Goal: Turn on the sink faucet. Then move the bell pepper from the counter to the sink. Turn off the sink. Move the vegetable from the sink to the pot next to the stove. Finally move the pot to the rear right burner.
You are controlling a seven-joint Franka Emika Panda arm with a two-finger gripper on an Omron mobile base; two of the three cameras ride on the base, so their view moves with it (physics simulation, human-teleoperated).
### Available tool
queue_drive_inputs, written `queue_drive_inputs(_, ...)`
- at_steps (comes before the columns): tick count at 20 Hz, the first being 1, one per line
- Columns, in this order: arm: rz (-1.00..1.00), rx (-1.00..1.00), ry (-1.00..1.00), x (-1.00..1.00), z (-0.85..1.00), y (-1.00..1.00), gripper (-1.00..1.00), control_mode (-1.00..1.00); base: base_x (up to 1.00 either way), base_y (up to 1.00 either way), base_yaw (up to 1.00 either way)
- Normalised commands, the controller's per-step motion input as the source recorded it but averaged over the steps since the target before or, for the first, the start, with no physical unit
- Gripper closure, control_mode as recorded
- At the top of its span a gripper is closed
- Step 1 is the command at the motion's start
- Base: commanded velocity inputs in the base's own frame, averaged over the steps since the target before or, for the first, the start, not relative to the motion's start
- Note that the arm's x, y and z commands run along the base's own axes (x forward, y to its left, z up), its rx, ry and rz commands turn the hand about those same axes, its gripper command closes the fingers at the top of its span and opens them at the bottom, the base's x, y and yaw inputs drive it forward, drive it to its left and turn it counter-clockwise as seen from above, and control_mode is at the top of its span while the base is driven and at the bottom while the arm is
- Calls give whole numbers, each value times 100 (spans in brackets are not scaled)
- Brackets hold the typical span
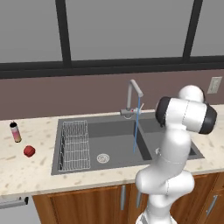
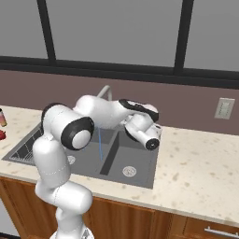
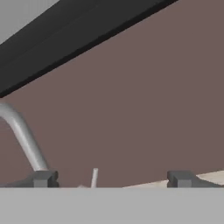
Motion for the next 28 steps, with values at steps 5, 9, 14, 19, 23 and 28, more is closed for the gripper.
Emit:
queue_drive_inputs(5, -1, 0, 4, -73, 32, 0, -100, -100, 0, 0, 0)
queue_drive_inputs(9, 0, 0, 6, -76, 22, 0, -100, -100, 0, 0, 0)
queue_drive_inputs(14, 0, 0, 6, -75, 30, 2, -100, -100, 0, 0, 0)
queue_drive_inputs(19, 0, 0, 9, -69, 38, 8, -100, -100, 0, 0, 0)
queue_drive_inputs(23, 0, 0, 15, -58, 42, 17, -100, -100, 0, 0, 0)
queue_drive_inputs(28, 0, -2, 19, -51, 37, 31, -100, -100, 0, 0, 0)
